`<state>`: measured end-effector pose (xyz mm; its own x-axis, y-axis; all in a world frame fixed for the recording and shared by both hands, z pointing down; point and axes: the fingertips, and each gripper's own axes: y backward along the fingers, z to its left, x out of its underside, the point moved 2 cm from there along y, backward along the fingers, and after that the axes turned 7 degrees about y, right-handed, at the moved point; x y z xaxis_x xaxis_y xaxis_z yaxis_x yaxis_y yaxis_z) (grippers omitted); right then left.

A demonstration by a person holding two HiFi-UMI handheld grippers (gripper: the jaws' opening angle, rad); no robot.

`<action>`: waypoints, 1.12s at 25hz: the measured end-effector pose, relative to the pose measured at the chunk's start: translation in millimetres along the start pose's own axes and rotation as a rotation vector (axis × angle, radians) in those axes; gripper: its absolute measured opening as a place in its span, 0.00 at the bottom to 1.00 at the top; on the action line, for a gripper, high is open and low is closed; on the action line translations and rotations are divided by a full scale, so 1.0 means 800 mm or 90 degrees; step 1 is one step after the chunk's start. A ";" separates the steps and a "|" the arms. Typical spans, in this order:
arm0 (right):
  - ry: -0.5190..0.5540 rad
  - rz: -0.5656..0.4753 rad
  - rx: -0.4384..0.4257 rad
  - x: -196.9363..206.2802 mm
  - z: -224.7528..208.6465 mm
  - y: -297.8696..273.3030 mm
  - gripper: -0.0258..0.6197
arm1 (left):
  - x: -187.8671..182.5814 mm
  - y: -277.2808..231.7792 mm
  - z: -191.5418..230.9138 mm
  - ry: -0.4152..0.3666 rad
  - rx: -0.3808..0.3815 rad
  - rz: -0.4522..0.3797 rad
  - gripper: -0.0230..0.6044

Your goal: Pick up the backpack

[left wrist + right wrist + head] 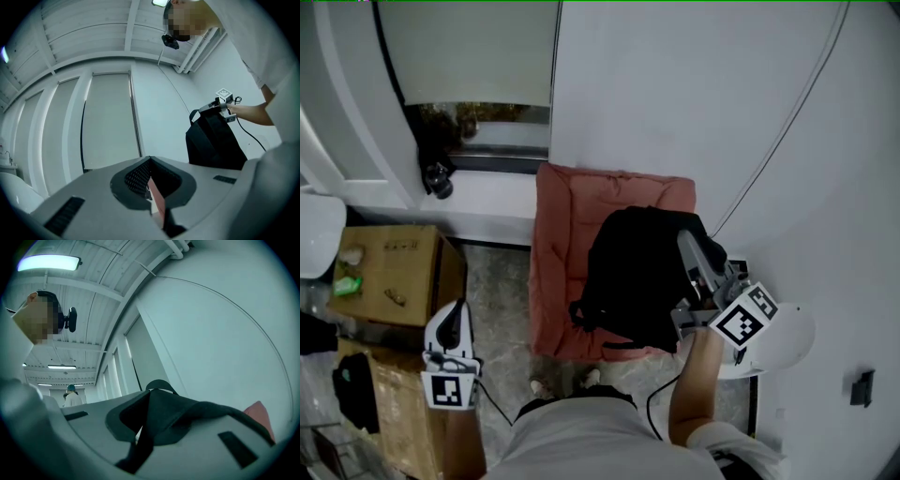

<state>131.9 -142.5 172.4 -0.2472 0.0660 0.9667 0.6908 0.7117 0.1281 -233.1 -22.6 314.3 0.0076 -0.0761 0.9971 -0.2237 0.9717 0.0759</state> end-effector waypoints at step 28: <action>0.085 -0.027 0.218 -0.059 -0.018 0.176 0.09 | -0.025 0.029 0.026 0.001 -0.041 -0.047 0.06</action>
<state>250.6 -55.8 147.8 -0.1645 -0.0448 0.9854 0.4080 0.9064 0.1094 -258.9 -3.1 295.6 0.0236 -0.1478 0.9887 -0.1594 0.9758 0.1497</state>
